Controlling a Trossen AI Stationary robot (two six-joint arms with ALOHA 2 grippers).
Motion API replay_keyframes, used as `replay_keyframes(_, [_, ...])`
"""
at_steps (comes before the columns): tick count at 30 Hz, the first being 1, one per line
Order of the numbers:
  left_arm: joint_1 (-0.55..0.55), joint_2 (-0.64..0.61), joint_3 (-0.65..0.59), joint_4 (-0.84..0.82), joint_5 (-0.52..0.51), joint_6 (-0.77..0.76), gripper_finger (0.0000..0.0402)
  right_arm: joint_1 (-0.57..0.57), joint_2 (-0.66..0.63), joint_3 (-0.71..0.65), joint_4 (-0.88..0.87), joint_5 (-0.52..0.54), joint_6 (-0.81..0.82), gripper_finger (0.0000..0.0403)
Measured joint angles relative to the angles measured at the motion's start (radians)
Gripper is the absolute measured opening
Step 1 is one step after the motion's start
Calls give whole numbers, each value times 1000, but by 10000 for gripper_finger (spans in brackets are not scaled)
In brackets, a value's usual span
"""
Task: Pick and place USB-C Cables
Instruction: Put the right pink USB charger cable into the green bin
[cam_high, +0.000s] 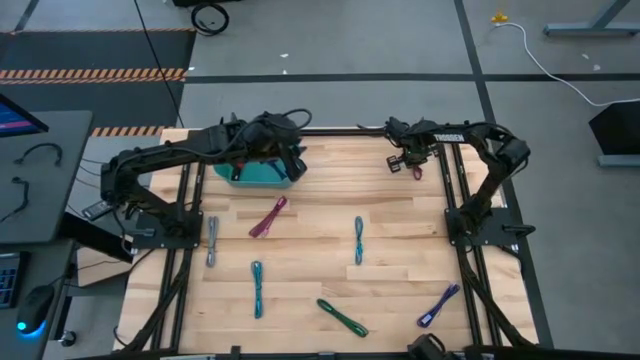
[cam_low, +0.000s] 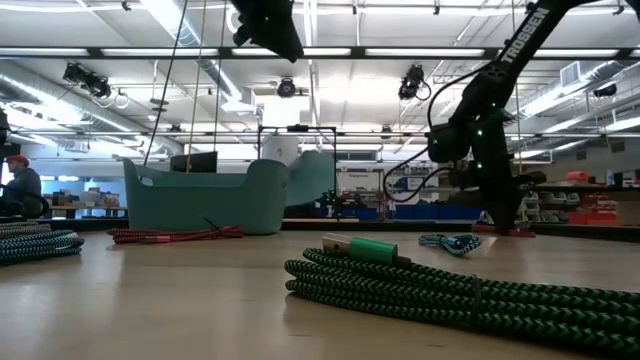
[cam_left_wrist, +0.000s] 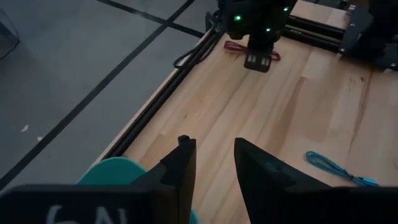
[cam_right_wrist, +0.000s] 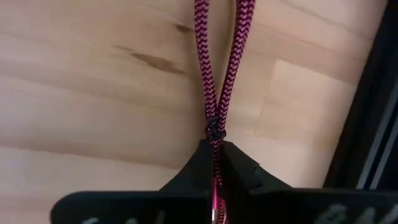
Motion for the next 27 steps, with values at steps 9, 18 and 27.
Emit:
replay_keyframes(9, [2, -28, 0, -89, -95, 0, 117, 36, -124, -11, 21, -183, -70, 9])
replay_keyframes(18, [105, -112, -1, -199, -155, 15, 117, 186, -361, 46, 85, -322, 135, 9])
replay_keyframes(27, [228, -153, -2, -188, -160, 80, 117, 401, -114, 418, 493, -431, 376, 8])
